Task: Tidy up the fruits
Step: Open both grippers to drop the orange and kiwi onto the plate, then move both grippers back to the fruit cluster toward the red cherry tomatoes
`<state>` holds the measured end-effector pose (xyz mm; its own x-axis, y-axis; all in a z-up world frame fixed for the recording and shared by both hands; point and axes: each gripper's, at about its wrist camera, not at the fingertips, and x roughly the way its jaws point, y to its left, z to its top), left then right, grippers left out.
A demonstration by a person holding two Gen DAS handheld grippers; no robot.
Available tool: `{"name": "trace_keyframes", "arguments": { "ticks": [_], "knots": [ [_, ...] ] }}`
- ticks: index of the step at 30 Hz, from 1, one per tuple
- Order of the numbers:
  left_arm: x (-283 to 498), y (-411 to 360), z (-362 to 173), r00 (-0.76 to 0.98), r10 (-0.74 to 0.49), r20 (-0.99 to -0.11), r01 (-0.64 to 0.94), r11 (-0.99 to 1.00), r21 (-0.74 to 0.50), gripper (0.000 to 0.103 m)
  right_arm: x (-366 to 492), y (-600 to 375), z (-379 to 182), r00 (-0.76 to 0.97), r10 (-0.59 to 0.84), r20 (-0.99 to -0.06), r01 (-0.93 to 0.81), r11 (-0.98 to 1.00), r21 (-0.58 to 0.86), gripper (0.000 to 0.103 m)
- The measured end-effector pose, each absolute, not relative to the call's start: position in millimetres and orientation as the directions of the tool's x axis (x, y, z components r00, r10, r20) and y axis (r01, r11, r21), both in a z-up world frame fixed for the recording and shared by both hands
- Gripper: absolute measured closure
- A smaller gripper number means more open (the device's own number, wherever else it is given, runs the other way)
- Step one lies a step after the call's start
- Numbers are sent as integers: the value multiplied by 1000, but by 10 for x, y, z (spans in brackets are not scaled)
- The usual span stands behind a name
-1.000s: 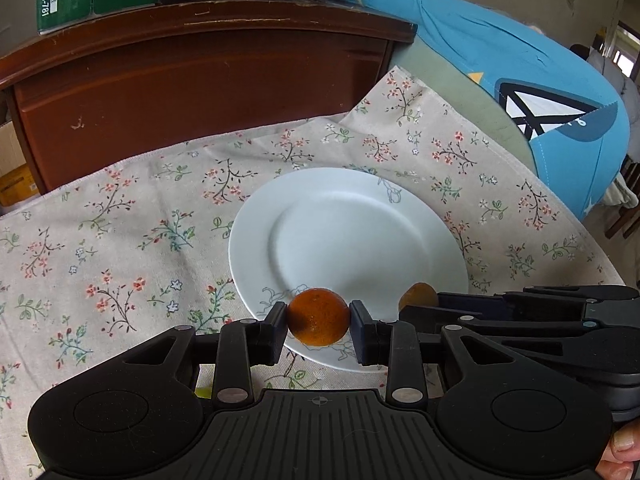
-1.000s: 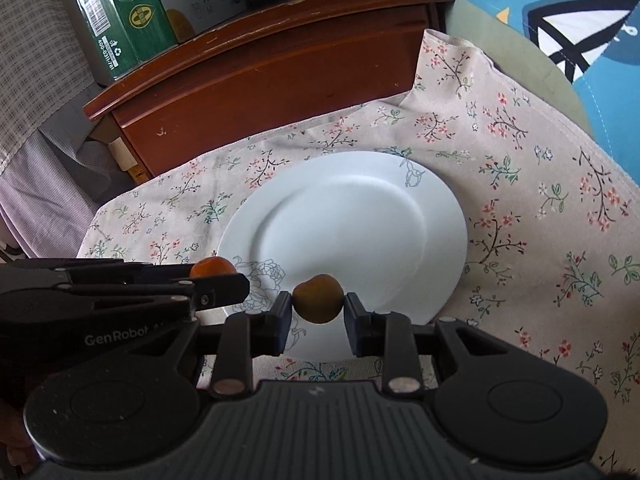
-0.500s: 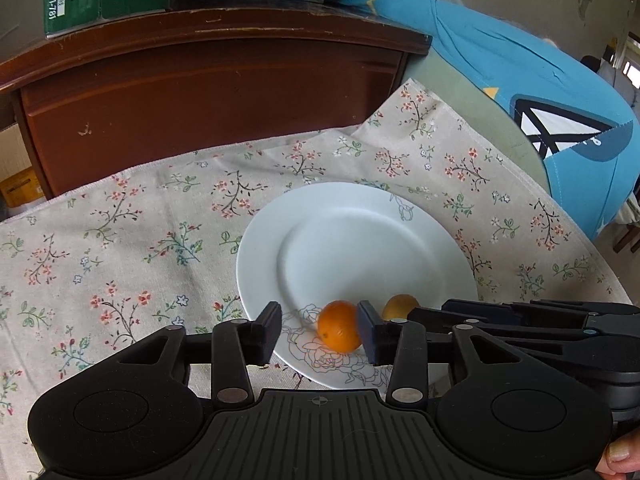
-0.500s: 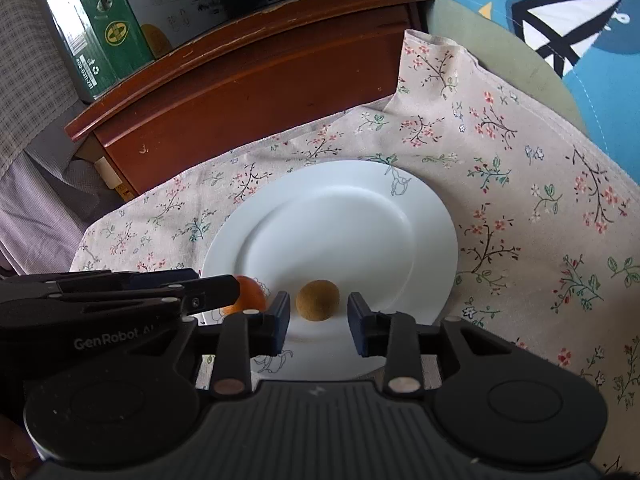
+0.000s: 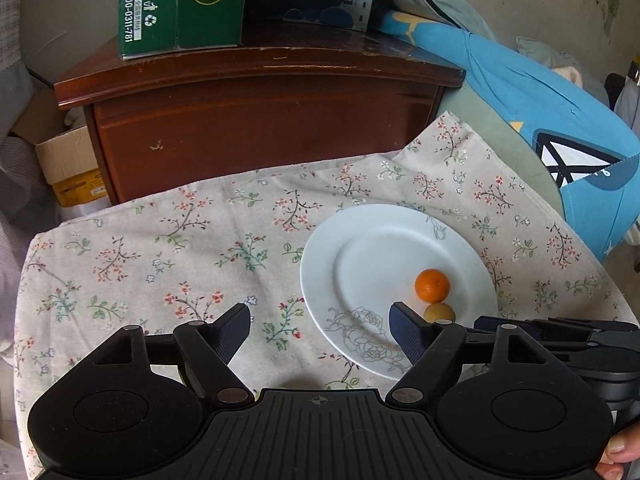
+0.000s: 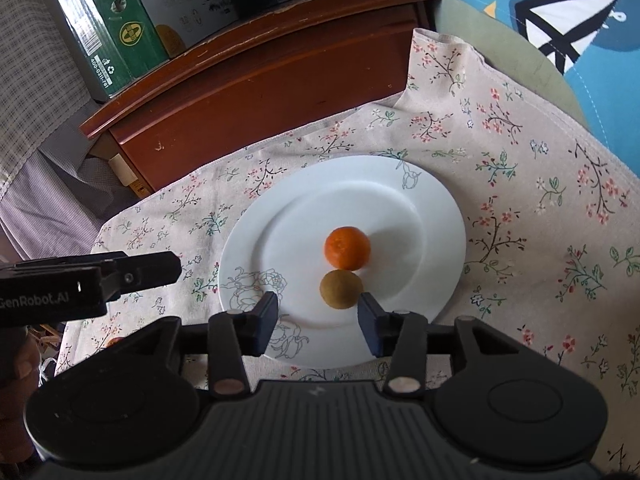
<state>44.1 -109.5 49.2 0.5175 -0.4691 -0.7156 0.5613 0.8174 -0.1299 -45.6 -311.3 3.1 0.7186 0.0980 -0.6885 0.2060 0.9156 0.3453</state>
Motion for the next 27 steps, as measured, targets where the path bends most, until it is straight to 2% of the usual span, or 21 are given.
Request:
{"name": "trace_keyframes", "arguments": {
  "ticks": [11,22,27],
  "knots": [
    [240,-628,541,538,-437,-721,523,844,-122,24,-717,-3055,83,720,111,-685,198,913,357,58],
    [21,-285,352,534,-342,-773,436,895,-96,24,-1110,-2894,27,698,98,-709,223,912,346,58],
    [-101,-226,256,539,-289,-791,416,908,-48,24,-1282,-2872,-12,692,92,-716,249,901,355,58]
  ]
}}
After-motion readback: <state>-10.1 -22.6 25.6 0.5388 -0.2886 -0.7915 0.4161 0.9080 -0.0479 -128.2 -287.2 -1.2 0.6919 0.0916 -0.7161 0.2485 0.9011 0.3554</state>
